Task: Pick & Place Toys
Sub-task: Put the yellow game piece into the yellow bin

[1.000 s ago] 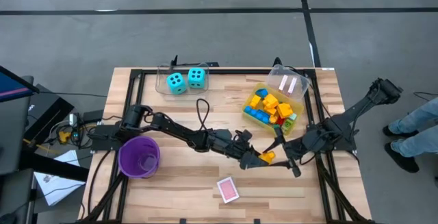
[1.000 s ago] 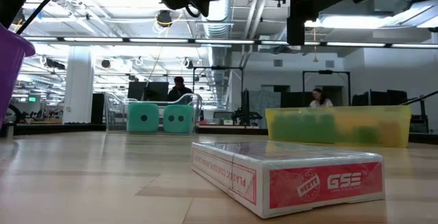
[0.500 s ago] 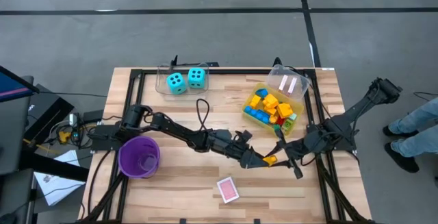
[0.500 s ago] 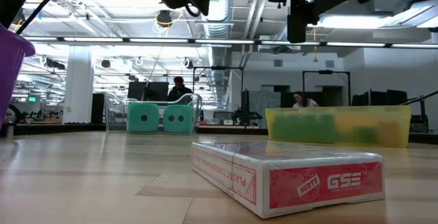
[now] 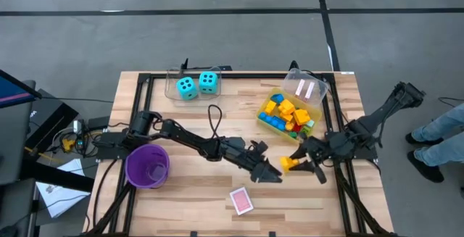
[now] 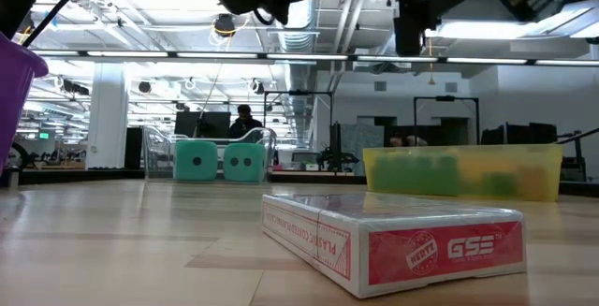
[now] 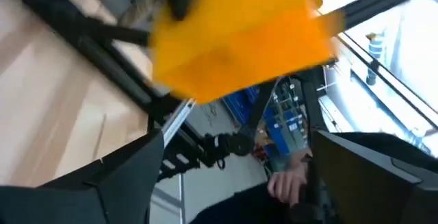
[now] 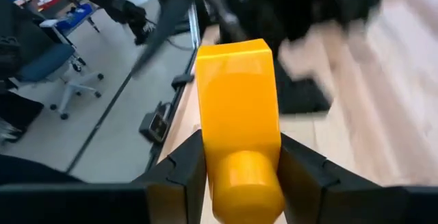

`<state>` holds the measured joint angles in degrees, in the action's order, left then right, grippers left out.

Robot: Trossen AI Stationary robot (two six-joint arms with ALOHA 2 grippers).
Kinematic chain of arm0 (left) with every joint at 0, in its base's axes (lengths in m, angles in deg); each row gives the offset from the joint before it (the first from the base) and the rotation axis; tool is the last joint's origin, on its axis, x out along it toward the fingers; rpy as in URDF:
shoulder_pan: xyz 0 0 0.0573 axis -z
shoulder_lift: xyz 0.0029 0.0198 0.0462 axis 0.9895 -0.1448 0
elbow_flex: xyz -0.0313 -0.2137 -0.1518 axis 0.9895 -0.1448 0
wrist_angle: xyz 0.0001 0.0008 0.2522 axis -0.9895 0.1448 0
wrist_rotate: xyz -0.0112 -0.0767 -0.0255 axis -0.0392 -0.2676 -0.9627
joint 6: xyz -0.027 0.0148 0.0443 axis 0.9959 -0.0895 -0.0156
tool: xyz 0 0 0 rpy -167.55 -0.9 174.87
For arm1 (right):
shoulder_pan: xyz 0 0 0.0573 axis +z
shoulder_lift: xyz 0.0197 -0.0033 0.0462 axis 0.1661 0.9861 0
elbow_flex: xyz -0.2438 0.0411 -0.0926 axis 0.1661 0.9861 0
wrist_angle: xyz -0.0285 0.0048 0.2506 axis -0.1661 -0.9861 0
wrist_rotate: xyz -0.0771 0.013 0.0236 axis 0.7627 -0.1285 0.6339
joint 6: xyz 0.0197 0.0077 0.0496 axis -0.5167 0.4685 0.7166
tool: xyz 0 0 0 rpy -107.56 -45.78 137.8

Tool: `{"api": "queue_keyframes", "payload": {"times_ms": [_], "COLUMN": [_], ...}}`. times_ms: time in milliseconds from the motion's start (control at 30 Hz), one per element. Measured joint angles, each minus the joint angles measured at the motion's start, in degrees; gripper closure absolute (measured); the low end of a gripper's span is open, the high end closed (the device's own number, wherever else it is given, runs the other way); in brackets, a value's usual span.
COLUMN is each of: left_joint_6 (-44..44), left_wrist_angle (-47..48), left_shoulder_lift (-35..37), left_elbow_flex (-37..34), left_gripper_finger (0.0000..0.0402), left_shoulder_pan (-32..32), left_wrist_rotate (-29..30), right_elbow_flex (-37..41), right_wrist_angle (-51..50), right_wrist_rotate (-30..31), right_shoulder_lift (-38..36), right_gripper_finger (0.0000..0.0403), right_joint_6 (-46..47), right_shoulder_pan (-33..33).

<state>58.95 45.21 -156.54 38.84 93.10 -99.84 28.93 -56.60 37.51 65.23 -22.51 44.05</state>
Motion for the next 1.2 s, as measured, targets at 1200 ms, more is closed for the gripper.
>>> {"api": "queue_keyframes", "payload": {"times_ms": [1200], "left_joint_6": [-66.7], "left_wrist_angle": [29.1], "left_shoulder_lift": [38.2], "left_elbow_flex": [0.1], "left_gripper_finger": [0.0115], "left_shoulder_pan": [-11.6], "left_wrist_rotate": [20.7], "right_elbow_flex": [0.1], "right_wrist_angle": [-34.5], "right_wrist_rotate": [-3.8], "right_shoulder_lift": [1.5], "right_gripper_finger": [0.0272], "right_joint_6": [44.6], "right_shoulder_pan": [-26.8]}}
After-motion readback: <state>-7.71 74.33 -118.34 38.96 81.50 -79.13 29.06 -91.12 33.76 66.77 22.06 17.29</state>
